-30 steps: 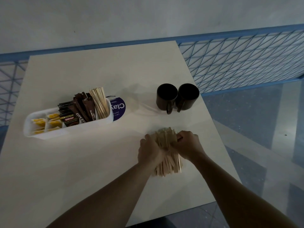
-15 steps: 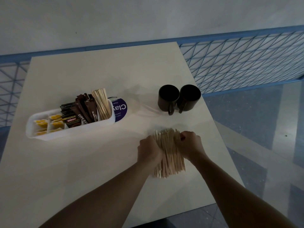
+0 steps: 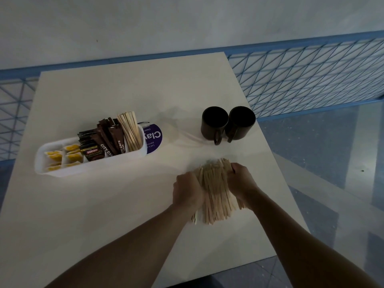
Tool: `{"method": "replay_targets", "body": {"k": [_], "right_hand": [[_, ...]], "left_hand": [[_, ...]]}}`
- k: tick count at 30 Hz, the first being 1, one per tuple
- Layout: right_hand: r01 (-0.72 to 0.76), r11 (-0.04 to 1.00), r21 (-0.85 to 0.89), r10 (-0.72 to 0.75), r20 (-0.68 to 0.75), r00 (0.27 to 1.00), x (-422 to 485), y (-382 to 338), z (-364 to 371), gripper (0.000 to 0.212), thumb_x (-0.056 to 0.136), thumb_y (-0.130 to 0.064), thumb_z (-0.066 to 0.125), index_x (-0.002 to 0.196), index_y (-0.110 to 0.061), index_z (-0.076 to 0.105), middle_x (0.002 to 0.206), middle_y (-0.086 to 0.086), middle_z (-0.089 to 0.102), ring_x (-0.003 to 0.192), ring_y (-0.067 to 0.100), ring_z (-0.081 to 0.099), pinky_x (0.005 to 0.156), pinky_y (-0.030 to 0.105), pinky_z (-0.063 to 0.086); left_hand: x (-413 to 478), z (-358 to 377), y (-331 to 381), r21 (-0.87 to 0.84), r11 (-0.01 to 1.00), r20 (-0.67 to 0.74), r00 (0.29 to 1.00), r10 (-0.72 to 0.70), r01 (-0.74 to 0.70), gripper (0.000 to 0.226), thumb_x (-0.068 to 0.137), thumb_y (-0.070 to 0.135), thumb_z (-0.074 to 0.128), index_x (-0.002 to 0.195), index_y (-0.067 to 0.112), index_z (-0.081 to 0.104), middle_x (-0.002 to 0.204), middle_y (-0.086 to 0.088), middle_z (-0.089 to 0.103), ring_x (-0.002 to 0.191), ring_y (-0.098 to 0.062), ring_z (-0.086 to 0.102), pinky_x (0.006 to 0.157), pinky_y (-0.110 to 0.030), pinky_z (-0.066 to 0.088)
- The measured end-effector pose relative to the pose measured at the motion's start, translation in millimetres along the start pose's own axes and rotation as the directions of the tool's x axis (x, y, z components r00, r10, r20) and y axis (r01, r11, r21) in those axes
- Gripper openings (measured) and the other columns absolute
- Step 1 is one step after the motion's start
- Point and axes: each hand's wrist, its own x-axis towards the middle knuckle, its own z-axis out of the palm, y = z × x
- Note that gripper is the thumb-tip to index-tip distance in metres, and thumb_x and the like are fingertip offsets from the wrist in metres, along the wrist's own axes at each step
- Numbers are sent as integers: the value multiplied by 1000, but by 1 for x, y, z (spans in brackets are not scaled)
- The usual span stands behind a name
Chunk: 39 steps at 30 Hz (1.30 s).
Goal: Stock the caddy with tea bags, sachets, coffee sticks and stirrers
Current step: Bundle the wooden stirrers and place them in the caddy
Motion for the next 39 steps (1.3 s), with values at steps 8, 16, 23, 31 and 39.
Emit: {"method": "replay_targets", "body": {"k": [8, 16, 23, 31, 39], "right_hand": [[10, 1000, 11, -10, -23, 1000, -3, -3, -6, 21, 96, -8, 41, 95, -14, 60, 87, 10, 64, 74, 21, 59, 59, 31, 46], [38, 996, -75, -45, -102, 994, -2, 0, -3, 21, 99, -12, 38, 105, -14, 58, 93, 8, 63, 83, 23, 60, 63, 31, 46], [8, 985, -172, -41, -186, 982, 0, 5, -4, 23, 98, -35, 56, 99, -13, 60, 87, 6, 64, 74, 19, 61, 62, 33, 50], [-66, 985, -159, 51, -97, 994, -3, 3, 0, 28, 81, -35, 77, 83, -11, 64, 78, 6, 65, 65, 20, 60, 53, 30, 46], [-54, 995, -86, 43, -122, 992, -1, 1, 5, 9, 83, -15, 65, 79, -7, 65, 70, 6, 61, 57, 17, 53, 52, 29, 44]], "left_hand": [[2, -9, -7, -93, 996, 33, 999, 20, -17, 14, 91, 14, 57, 89, 7, 69, 77, -2, 66, 67, -16, 63, 52, -17, 42], [6, -15, -15, -127, 991, 86, 996, -29, 40, 29, 93, 6, 48, 121, 2, 55, 113, -14, 63, 99, -28, 62, 68, -27, 45], [1, -7, -5, -127, 991, 177, 984, -25, 48, 39, 91, 26, 63, 122, 6, 51, 109, -8, 61, 91, -23, 64, 68, -26, 52], [-4, 2, 5, 28, 1000, 70, 997, -11, 9, 29, 91, 20, 62, 116, 5, 61, 112, -11, 67, 102, -28, 66, 86, -34, 56], [-3, -7, 8, -32, 1000, 105, 995, 1, 2, 14, 92, 14, 57, 99, 6, 65, 95, -7, 67, 78, -21, 63, 55, -19, 45]]}}
